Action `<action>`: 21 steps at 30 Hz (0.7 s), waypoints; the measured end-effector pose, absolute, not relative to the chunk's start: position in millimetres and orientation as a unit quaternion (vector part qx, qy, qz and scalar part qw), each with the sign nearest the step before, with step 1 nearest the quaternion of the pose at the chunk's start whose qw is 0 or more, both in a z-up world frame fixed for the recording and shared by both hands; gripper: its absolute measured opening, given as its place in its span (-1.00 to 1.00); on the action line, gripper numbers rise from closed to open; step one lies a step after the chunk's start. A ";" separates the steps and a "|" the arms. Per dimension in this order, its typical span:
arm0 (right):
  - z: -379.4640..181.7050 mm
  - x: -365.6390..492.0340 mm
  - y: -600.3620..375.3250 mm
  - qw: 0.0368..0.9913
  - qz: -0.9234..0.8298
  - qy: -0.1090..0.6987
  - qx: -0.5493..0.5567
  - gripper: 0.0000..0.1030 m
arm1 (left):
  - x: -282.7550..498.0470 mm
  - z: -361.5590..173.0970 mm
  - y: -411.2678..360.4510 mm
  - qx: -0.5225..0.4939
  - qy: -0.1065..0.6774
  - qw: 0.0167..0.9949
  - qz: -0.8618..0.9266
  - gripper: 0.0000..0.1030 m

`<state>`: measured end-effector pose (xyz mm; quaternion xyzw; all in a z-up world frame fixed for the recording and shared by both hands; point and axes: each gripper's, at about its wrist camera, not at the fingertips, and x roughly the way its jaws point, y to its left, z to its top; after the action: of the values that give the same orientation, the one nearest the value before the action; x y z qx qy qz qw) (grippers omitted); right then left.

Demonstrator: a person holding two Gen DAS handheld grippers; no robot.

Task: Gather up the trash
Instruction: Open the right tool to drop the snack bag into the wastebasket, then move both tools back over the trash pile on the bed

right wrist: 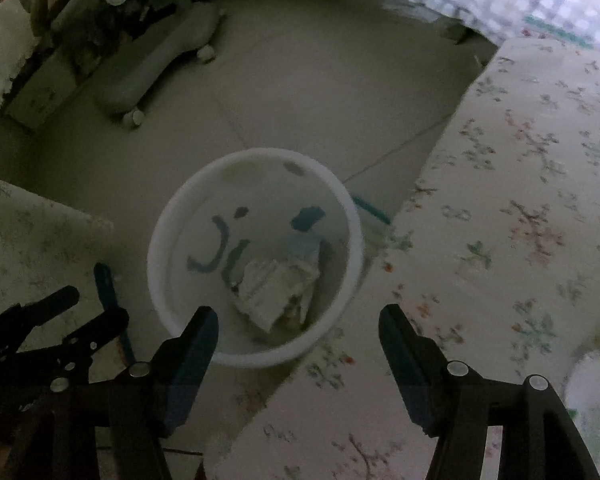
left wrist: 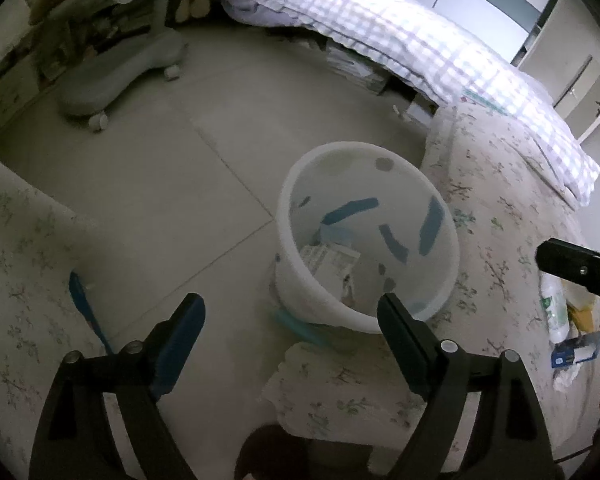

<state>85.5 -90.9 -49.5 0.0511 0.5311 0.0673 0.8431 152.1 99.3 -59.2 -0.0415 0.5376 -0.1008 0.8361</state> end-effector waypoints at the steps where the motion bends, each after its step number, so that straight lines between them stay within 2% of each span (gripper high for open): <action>1: -47.1 83.5 -93.8 0.844 0.065 0.530 0.053 0.38 | 150.8 -57.3 96.8 -0.040 0.537 0.837 -0.103 0.78; 7: -26.2 56.6 -124.1 0.852 0.050 0.518 0.061 0.38 | 142.1 -43.5 76.3 -0.029 0.529 0.839 -0.125 0.92; 21: -4.6 -17.4 -243.9 0.860 -0.034 0.500 0.098 0.39 | 124.5 -21.0 3.9 0.014 0.527 0.831 -0.176 0.95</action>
<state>-17.4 -243.9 -4.6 0.0982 0.5003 -0.0336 0.8596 124.5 3.9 -21.0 0.0143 0.5270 -0.1757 0.8314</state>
